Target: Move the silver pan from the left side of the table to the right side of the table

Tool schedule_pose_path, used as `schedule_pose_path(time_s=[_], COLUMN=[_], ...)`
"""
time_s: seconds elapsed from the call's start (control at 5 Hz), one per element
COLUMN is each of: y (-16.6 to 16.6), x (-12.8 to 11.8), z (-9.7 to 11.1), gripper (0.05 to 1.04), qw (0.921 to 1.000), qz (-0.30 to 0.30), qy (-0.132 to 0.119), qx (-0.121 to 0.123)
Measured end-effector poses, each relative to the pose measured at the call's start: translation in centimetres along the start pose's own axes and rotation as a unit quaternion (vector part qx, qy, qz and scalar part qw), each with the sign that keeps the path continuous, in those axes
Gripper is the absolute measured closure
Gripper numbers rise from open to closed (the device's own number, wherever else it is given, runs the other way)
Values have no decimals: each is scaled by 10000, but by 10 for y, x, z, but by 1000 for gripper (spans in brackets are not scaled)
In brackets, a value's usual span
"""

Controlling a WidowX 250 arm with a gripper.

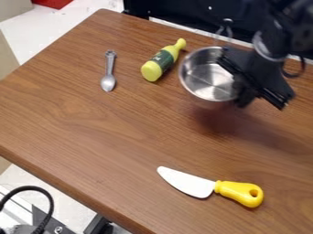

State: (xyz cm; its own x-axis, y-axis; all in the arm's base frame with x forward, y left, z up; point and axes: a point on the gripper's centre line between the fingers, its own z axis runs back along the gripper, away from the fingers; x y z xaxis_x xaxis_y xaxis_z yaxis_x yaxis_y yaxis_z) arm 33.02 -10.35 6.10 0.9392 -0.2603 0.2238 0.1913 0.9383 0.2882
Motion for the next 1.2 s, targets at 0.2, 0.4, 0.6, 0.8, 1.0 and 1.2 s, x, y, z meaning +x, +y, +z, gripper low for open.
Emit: schedule_pose_path(time_s=[0.2, 0.4, 0.6, 0.8, 1.0, 1.2], y=[-31, -60, -80, -94, -100, -104], x=[4, -2, 3, 5, 10, 13], z=[-3, -12, -10, -12, -8, -4], gripper=[1021, 1021, 1021, 1021, 1021, 1004], qw=[9990, 9968, 9941, 9916, 9907, 9886], qz=[-427, -771, -979, -1162, -1180, -1244], qy=[3, 98, 187, 247, 214, 224], qx=[-125, -180, -428, -510, -649, -821])
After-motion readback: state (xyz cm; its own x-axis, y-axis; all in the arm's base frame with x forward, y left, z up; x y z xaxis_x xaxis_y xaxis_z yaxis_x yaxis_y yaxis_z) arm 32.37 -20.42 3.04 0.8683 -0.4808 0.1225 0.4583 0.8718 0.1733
